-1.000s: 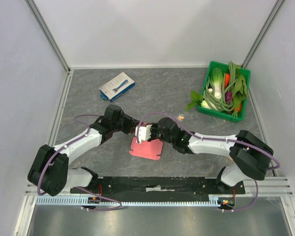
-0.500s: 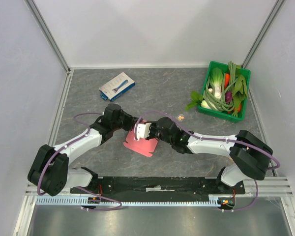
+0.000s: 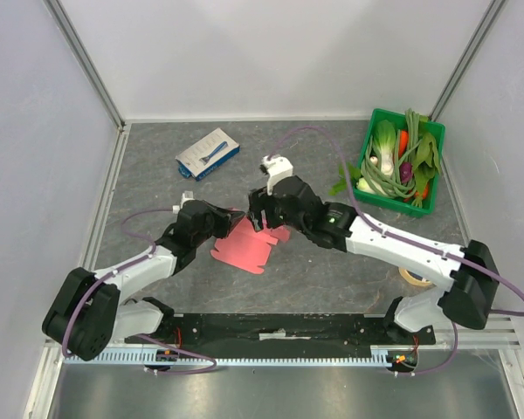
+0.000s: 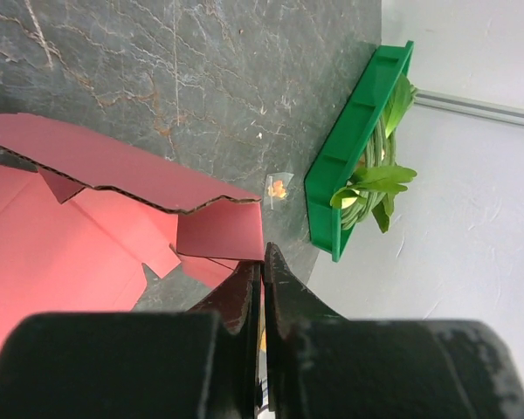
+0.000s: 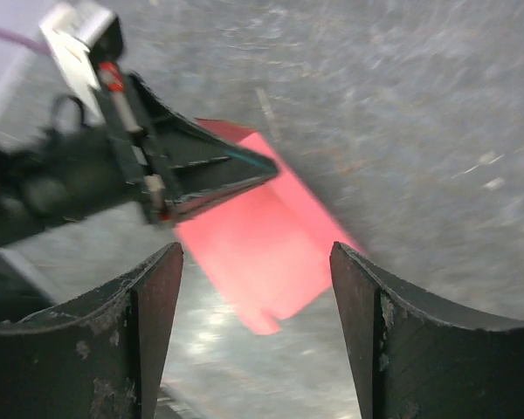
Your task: Fold the paper box
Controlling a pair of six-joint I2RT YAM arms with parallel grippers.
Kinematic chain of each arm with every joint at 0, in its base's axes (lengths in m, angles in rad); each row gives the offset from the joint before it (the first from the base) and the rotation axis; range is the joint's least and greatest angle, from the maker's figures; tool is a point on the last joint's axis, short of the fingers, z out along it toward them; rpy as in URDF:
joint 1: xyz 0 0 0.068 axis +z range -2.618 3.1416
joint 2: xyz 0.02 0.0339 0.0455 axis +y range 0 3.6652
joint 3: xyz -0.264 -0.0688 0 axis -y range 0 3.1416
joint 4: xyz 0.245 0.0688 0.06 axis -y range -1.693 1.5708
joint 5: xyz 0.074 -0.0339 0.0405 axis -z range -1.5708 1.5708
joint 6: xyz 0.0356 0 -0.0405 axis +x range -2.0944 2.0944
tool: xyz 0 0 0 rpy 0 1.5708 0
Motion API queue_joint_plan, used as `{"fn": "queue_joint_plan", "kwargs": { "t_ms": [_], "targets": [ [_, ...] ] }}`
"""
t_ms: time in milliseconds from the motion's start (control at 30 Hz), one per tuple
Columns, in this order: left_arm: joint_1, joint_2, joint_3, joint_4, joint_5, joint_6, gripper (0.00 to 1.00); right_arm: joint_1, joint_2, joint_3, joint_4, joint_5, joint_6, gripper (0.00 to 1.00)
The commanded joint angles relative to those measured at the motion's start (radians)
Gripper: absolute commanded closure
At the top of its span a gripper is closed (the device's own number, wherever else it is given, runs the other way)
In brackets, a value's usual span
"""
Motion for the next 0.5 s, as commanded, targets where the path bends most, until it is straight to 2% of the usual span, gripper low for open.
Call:
{"fn": "queue_joint_plan", "kwargs": {
  "t_ms": [0,67,100,133,233,300,467],
  "targets": [
    [0.001,-0.039,-0.062,0.186,-0.048,0.05,0.98,-0.03,-0.092,-0.062,0.04,-0.121,0.782,0.26],
    [0.001,-0.049,-0.085,0.204,-0.059,0.05,0.98,-0.035,-0.15,-0.23,0.204,-0.132,0.972,0.29],
    [0.001,-0.055,-0.092,0.212,-0.071,0.05,0.98,-0.033,-0.165,-0.298,0.402,-0.098,1.072,0.3],
    [0.001,-0.066,-0.109,0.222,-0.074,0.05,0.98,-0.03,-0.173,-0.42,0.486,-0.077,1.214,0.31],
    [0.001,-0.075,-0.134,0.287,-0.08,0.063,0.98,-0.03,-0.166,-0.551,0.678,-0.006,1.393,0.3],
    [0.001,-0.074,-0.137,0.296,-0.071,0.074,0.98,-0.029,-0.136,-0.578,0.785,0.014,1.401,0.3],
    [0.001,-0.042,-0.165,0.368,-0.053,0.057,0.98,-0.023,-0.049,-0.607,0.87,0.06,1.491,0.32]
  ]
}}
